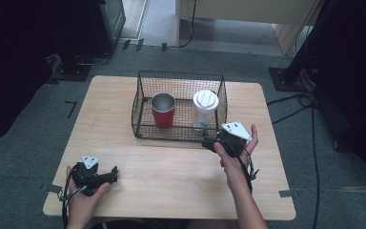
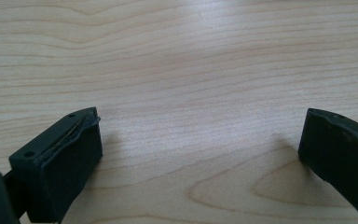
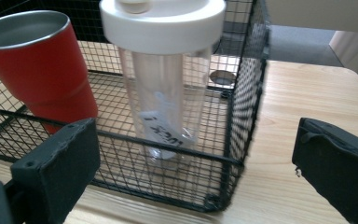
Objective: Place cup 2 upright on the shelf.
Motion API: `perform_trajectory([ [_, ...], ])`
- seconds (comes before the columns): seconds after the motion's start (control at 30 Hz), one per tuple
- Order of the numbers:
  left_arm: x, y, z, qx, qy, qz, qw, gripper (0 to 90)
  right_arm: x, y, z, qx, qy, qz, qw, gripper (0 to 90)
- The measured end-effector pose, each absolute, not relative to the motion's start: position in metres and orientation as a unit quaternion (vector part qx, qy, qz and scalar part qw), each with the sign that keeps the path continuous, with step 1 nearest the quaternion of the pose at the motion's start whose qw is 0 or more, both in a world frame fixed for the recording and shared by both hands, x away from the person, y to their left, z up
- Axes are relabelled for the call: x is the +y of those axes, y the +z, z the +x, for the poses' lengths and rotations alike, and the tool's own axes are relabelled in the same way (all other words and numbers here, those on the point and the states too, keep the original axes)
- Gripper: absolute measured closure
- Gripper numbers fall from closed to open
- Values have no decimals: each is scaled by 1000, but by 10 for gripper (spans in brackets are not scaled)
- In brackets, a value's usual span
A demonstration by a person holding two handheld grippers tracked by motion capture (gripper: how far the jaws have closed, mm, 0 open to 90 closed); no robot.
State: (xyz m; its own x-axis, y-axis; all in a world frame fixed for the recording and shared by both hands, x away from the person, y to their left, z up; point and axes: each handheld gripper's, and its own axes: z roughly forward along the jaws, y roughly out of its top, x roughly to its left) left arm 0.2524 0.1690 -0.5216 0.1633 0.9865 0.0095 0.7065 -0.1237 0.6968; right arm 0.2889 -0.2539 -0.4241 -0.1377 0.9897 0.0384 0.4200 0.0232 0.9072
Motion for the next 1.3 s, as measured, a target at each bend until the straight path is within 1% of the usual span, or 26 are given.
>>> perform_trajectory([
  [0.43,169,-522,252,598,246,708,284,0,-299,-440,266,620,407,575,346,9],
  [0.53,169,-522,252,598,246,708,283,0,-309,-447,261,618,404,585,335,8],
  [0.63,169,-522,252,598,247,708,283,0,-319,-452,256,614,402,591,335,8],
  [0.83,169,-522,252,598,247,708,283,0,-338,-459,247,607,394,600,340,8],
  [1.3,169,-522,252,598,247,708,283,0,-386,-491,226,597,353,636,337,9],
])
